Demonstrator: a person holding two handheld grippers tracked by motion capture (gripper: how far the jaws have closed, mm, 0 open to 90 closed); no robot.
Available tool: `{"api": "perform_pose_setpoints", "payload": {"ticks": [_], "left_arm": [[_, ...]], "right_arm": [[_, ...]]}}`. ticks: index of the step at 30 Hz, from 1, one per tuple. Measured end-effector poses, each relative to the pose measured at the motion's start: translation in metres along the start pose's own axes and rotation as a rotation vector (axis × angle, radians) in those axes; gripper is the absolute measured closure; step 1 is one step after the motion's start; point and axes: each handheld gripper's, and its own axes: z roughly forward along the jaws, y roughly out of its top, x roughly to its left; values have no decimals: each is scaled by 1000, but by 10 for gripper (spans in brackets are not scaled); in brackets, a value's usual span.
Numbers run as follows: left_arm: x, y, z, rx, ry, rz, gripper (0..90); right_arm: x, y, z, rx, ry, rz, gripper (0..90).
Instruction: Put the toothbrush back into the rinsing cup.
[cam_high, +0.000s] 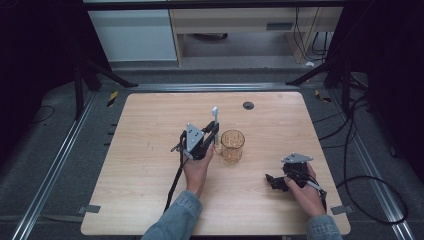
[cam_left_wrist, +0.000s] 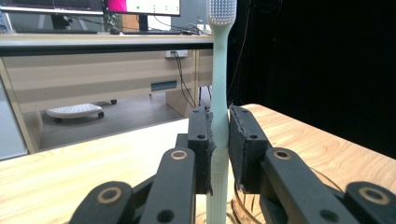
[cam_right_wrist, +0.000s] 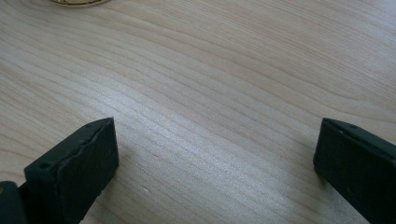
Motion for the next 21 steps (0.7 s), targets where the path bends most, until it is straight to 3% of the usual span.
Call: {"api": "perform_pose_setpoints", "payload": {"ticks": [21], "left_arm": [[-3,-10,1,46,-11,-1,786]], "right_arm": [[0,0,0,0,-1,0,4]]}}
